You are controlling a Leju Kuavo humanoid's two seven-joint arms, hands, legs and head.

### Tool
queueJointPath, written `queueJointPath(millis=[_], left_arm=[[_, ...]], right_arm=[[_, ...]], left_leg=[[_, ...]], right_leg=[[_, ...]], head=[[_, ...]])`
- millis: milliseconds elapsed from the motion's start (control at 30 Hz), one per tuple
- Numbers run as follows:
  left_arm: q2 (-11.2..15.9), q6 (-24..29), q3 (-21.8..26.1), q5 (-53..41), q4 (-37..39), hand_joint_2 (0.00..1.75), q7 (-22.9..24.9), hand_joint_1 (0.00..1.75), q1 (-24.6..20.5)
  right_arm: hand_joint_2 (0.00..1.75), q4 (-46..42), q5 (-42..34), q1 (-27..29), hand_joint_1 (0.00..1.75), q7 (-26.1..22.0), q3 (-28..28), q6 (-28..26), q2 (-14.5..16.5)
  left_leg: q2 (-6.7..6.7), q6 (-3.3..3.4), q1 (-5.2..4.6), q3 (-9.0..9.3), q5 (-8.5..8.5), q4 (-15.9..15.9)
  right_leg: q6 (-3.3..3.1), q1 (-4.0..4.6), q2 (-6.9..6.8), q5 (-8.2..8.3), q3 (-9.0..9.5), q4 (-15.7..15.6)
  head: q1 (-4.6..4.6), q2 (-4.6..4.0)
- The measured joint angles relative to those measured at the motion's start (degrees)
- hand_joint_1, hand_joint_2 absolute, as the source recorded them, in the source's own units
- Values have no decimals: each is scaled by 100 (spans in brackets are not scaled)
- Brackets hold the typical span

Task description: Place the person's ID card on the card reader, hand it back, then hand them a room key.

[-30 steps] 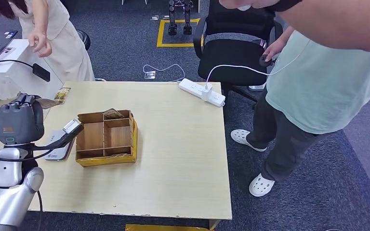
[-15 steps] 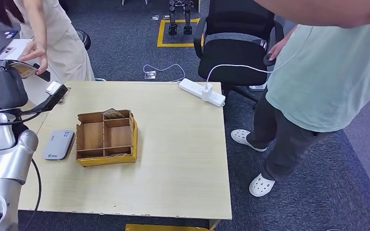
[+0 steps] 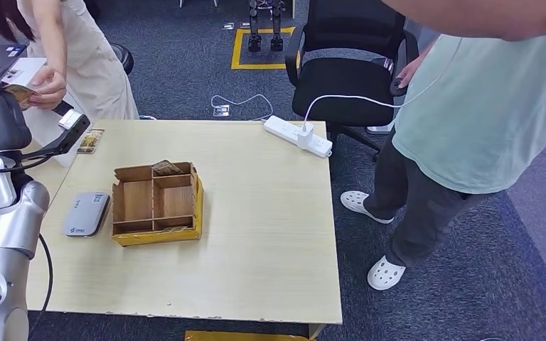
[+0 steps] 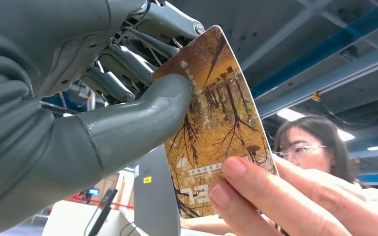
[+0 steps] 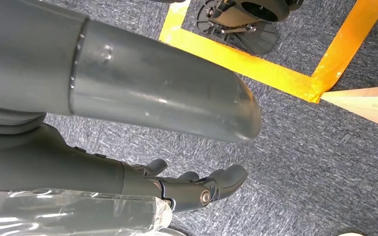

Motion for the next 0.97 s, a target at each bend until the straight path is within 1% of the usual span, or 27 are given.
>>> queueJointPath(millis=[33, 67, 267, 367, 467, 533, 567, 633, 700, 800, 867, 933, 967], left_arm=[[-2, 0, 8, 1, 21, 175, -4, 22, -5], [-5, 1, 13, 10, 39, 175, -13, 0, -10], [-10, 1, 54, 243, 143, 175, -194, 0, -80], [40, -24, 46, 273, 258, 175, -138, 0, -131], [275, -48, 10, 219, 376, 175, 135, 0, -130], [568, -33, -5, 359, 415, 175, 225, 0, -30], [727, -20, 6, 513, 405, 175, 194, 0, 78], [976, -1, 129, 845, 231, 175, 38, 0, 451], [1072, 4, 489, 971, -161, 175, -194, 0, 1017], [1039, 6, 1199, 925, -767, 175, -560, 0, 1909], [940, 7, 1697, 988, -1162, 175, -862, 0, 2434], [793, 7, 2259, 1097, -1512, 175, -1207, 0, 2906], [753, 7, 2406, 1126, -1593, 175, -1297, 0, 3021]], right_arm=[[0, 0, 1, 0, 0, 1, 0, 1, 0], [0, 0, 2, 0, 0, 3, 0, 1, 0], [0, 0, 10, -4, 0, 31, 0, 17, 0], [0, 0, 8, -4, 0, 31, 0, 19, 0], [0, 0, -31, 2, 0, 20, -2, 6, -1], [0, 1, -95, 19, 0, -3, -14, -8, -2], [0, 2, -130, 35, 0, -13, -27, -20, -2], [0, 6, -176, 77, 0, -19, -64, -63, -2], [0, 21, -186, 119, 0, 3, -99, -99, -2], [0, 45, -177, 169, 0, 48, -128, -138, -5], [0, 59, -180, 188, 0, 60, -145, -177, -14], [0, 72, -200, 198, 0, 67, -166, -209, -30], [0, 75, -207, 201, 0, 67, -171, -216, -35]], left_leg=[[0, 0, 0, 0, 0, 0], [0, 0, 0, -1, 0, 0], [0, 0, 0, -2, -1, 0], [3, 0, 1, -2, 0, 0], [21, 0, 2, -1, 0, -1], [36, -3, 4, 0, -2, -3], [42, -4, 4, 2, -3, -5], [47, -8, 4, 5, -6, -9], [49, -15, 4, 6, -11, -12], [51, -21, 4, 2, -18, -13], [55, -17, 4, 1, -21, -14], [61, -13, 4, 0, -24, -14], [62, -11, 4, 0, -25, -14]], right_leg=[[0, 0, 0, 0, 0, 0], [0, 0, 0, 0, 0, 0], [0, 0, -1, -1, -2, -1], [0, 0, 2, 0, -2, 1], [-3, 2, 19, 1, -5, 7], [-6, 4, 34, 2, -8, 10], [-7, 5, 40, 2, -9, 10], [-10, 4, 46, -1, -12, 9], [-12, 4, 49, -8, -15, 7], [-13, 4, 51, -14, -19, 5], [-12, 4, 56, -15, -19, 3], [-12, 4, 60, -15, -18, 2], [-12, 4, 61, -15, -17, 2]], head=[[0, 0], [0, 0], [0, 0], [0, 0], [1, 0], [0, 0], [-1, 0], [-4, 0], [-6, 0], [-3, 0], [0, 0], [-1, 0], [0, 0]])
